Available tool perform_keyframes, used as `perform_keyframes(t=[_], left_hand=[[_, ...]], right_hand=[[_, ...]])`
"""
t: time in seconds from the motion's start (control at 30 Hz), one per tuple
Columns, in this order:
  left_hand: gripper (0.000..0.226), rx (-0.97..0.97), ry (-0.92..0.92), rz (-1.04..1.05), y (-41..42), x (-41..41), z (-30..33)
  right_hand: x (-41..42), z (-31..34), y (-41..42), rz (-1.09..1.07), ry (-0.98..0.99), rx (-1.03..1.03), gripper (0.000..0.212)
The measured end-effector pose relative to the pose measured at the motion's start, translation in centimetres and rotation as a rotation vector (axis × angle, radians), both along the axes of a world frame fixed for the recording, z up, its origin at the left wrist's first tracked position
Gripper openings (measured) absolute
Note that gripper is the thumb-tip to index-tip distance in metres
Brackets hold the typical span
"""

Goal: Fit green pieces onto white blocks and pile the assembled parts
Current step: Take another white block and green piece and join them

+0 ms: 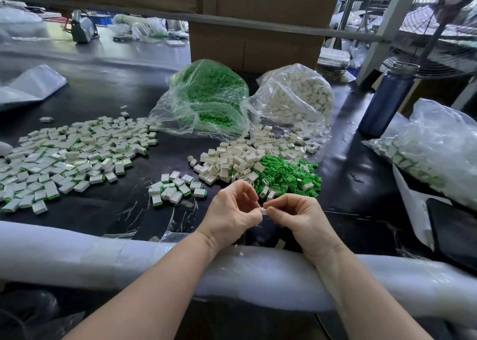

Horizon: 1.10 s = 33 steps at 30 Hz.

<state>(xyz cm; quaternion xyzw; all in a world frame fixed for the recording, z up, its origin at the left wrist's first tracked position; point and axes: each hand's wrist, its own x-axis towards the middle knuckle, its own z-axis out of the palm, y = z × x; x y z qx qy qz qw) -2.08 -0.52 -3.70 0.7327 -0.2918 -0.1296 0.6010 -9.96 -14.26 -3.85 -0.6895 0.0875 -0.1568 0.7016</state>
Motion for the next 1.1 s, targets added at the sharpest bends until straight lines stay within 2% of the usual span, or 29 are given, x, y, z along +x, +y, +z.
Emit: perform_keyframes(t=[0.27,0.63,1.1], left_hand=[[0.016,0.034,-0.096,0.086,-0.12,-0.56,0.18],[0.022,-0.006,0.012,0.029,0.05,-0.25,0.18],[0.009,0.078,-0.238,0.043,-0.09,-0.90,0.23]], right_hand=[[0.11,-0.11,0.14,-0.019,0.003,-0.033,0.022],[0.34,-0.19,0.17,-0.132,0.049,-0.013,0.016],[0.33,-0.22,0.13,-0.126,0.076,-0.033,0.019]])
